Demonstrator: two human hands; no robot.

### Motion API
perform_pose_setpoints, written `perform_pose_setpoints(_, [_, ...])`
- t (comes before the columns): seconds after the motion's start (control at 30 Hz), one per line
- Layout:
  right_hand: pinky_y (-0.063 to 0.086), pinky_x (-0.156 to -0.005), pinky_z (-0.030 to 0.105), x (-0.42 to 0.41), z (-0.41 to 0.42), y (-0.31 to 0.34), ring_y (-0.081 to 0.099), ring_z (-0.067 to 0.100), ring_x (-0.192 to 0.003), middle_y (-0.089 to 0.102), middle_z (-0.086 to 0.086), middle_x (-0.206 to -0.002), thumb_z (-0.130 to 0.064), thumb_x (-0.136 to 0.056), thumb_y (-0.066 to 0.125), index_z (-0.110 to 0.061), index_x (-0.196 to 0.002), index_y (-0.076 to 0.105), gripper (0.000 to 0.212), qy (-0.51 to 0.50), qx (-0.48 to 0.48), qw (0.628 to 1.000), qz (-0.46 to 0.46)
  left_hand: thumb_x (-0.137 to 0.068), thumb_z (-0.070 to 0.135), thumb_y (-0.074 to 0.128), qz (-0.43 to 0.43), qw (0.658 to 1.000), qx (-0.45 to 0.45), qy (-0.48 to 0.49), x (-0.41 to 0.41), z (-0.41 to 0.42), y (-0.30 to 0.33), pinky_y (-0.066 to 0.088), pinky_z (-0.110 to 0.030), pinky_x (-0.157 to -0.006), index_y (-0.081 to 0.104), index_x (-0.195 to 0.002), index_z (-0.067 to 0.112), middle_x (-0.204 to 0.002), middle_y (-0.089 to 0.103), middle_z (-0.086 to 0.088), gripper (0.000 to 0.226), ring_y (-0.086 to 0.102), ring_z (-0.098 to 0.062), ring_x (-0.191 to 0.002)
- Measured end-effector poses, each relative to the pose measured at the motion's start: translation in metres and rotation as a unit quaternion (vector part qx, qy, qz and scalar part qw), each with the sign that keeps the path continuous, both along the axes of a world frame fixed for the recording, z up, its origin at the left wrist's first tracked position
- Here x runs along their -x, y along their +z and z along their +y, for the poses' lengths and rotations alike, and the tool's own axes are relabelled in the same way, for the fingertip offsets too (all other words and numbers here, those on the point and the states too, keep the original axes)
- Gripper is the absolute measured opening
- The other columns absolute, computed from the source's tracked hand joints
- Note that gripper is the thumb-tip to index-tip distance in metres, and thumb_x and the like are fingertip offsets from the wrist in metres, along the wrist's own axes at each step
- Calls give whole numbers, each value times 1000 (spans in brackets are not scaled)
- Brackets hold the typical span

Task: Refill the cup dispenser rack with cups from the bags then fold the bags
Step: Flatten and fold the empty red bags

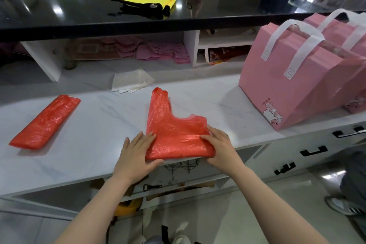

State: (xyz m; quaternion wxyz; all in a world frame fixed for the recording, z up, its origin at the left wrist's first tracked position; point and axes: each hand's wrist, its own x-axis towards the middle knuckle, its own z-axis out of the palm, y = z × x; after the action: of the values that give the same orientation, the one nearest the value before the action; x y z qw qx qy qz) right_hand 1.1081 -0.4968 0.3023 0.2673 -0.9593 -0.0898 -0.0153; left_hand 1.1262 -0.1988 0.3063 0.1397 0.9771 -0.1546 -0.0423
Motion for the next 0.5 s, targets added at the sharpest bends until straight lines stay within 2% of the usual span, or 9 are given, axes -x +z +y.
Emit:
perform_pose_setpoints(0.13, [30, -108, 23, 1, -7, 6, 38, 12, -127, 43, -5, -140, -20, -68, 81, -21, -119, 64, 54, -28, -68, 997, 29, -71, 66, 54, 7, 996, 87, -5, 3, 5, 7, 4, -45, -118, 40, -138, 33, -144, 44, 7, 76, 32, -19, -138])
perform_pose_setpoints(0.23, [43, -91, 11, 0, -8, 12, 51, -4, -106, 51, -12, -126, -3, -70, 70, -25, -102, 68, 39, -77, -158, 984, 40, -76, 37, 65, -1, 984, 176, 24, 4, 5, 9, 10, -47, -118, 52, -118, 38, -124, 56, 12, 44, 51, -16, -121])
perform_pose_setpoints(0.3, [47, -80, 11, -1, -9, 14, 56, -2, -95, 56, -13, -119, -2, -73, 66, -21, -92, 71, 27, -109, -191, 975, 40, -84, 24, 67, -10, 969, 240, 57, 2, 4, 9, 17, -48, -117, 58, -105, 40, -111, 59, 20, 28, 57, -7, -106])
perform_pose_setpoints(0.37, [45, -73, 12, -3, -9, 14, 57, 5, -88, 57, -14, -116, -12, -79, 70, -18, -82, 70, 6, -119, -185, 975, 39, -87, 26, 65, -18, 961, 262, 86, 1, 3, 8, 34, -46, -109, 64, -97, 38, -99, 60, 23, 16, 54, 2, -93])
perform_pose_setpoints(0.4, [42, -70, 11, -4, -9, 14, 57, 5, -86, 56, -16, -114, -18, -81, 71, -19, -76, 68, 6, -121, -181, 975, 38, -88, 29, 64, -19, 959, 264, 98, 0, 2, 8, 41, -44, -102, 65, -95, 38, -94, 59, 23, 11, 52, 3, -89])
perform_pose_setpoints(0.43, [40, -68, 10, -4, -7, 13, 56, 2, -84, 55, -18, -112, -23, -83, 71, -21, -70, 65, 15, -127, -178, 975, 37, -89, 31, 63, -21, 959, 263, 105, -1, 1, 8, 44, -41, -95, 65, -91, 38, -90, 58, 23, 8, 51, 4, -86])
perform_pose_setpoints(0.5, [37, -67, 7, -6, -5, 10, 54, -4, -83, 53, -20, -105, -28, -86, 68, -18, -62, 58, 28, -142, -173, 974, 29, -90, 33, 60, -32, 958, 263, 105, -2, 0, 7, 43, -35, -83, 63, -79, 37, -81, 60, 20, 12, 51, 2, -81])
